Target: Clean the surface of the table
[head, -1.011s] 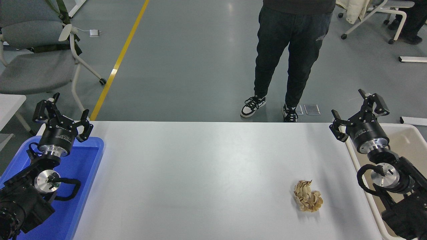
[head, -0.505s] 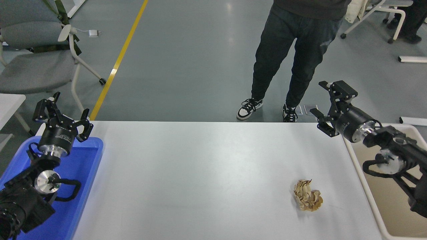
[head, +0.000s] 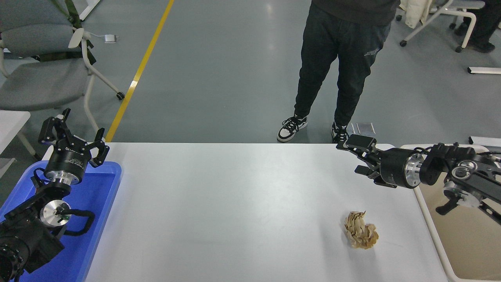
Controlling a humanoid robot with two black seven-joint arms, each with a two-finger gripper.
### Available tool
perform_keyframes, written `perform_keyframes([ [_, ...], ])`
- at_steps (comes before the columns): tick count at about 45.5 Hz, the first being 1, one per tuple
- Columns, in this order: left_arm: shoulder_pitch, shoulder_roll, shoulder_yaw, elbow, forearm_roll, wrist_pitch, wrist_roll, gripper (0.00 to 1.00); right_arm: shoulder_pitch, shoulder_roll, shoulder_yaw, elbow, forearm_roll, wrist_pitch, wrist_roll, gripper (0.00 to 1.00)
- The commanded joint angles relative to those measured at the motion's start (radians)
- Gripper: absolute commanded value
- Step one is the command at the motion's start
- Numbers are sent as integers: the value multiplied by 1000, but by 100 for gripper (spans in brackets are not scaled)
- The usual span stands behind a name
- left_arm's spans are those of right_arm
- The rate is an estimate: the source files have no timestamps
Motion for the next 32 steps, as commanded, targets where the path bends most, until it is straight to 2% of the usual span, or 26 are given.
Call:
perform_keyframes([
  [1, -1, 0, 0, 1, 0, -1, 0, 100, 71, 6, -150, 27, -194, 128, -78, 100],
  [5, -1, 0, 0, 1, 0, -1, 0, 100, 80, 21, -181, 6, -203, 165, -71, 100],
  [16, -1, 0, 0, 1, 0, -1, 0, 100, 100, 98, -330, -41, -225, 165, -66, 100],
  [32, -1, 0, 0, 1, 0, -1, 0, 100, 79, 167, -330, -157, -231, 156, -69, 100],
])
